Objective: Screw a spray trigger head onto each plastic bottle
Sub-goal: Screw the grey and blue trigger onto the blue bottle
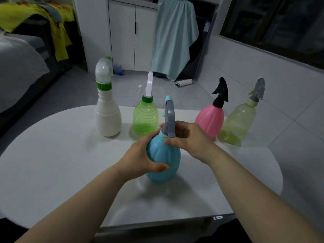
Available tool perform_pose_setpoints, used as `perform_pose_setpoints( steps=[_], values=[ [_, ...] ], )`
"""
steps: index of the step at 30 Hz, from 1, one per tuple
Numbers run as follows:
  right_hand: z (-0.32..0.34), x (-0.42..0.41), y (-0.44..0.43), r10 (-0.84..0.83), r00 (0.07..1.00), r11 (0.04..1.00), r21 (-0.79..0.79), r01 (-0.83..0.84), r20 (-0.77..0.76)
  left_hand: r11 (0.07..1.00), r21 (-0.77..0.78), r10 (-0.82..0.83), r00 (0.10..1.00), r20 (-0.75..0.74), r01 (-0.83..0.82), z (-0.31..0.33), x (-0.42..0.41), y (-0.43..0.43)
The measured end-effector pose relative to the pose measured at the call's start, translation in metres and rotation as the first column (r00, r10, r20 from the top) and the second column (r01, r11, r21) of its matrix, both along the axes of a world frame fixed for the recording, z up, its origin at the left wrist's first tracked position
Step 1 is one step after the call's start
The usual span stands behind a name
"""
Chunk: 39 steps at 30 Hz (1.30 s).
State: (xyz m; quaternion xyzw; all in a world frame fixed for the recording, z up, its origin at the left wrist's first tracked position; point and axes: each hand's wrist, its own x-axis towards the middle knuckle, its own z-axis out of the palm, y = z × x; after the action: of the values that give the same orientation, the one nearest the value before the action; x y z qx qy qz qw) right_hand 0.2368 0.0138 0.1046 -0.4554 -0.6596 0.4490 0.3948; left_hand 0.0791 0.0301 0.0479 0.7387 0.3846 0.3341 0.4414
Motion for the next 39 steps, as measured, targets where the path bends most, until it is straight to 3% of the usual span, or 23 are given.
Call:
perform_pose_setpoints(
  steps=[6,13,17,23,27,31,35,39],
  values=[
    [-0.016,-0.007,-0.009,-0.215,0.976,0.959,0.198,0.202,0.046,0.997,0.017,0.079,0.996,0.044,-0.079,-0.006,0.009,-0.004],
    [-0.027,-0.026,-0.018,-0.447,0.895,0.866,0.249,0.433,-0.004,0.991,0.055,0.123,0.992,0.021,-0.124,-0.006,0.012,-0.01],
    [-0.018,-0.031,-0.02,-0.437,0.899,0.885,0.176,0.432,-0.012,0.984,0.083,0.156,0.988,-0.013,-0.155,-0.006,0.012,-0.012],
    [-0.013,-0.03,-0.029,-0.496,0.858,0.863,0.19,0.469,0.135,0.989,0.076,0.132,0.991,-0.017,-0.13,-0.005,0.013,-0.017],
    [-0.008,-0.023,-0.027,-0.487,0.863,0.869,0.178,0.462,0.138,0.979,0.111,0.172,0.985,-0.028,-0.168,-0.015,0.002,-0.022],
    [0.003,-0.002,-0.011,-0.54,0.835,0.834,0.193,0.516,0.103,0.903,0.275,0.389,0.9,-0.194,-0.331,-0.032,-0.018,-0.017],
    [0.015,0.022,0.015,-0.594,0.798,0.799,0.185,0.572,0.1,0.915,0.307,0.394,0.748,-0.533,-0.263,-0.052,-0.03,-0.014],
    [0.026,0.033,0.047,-0.633,0.767,0.767,0.219,0.603,0.105,0.904,0.35,0.41,0.724,-0.555,-0.244,-0.059,-0.03,-0.011]
  ],
)
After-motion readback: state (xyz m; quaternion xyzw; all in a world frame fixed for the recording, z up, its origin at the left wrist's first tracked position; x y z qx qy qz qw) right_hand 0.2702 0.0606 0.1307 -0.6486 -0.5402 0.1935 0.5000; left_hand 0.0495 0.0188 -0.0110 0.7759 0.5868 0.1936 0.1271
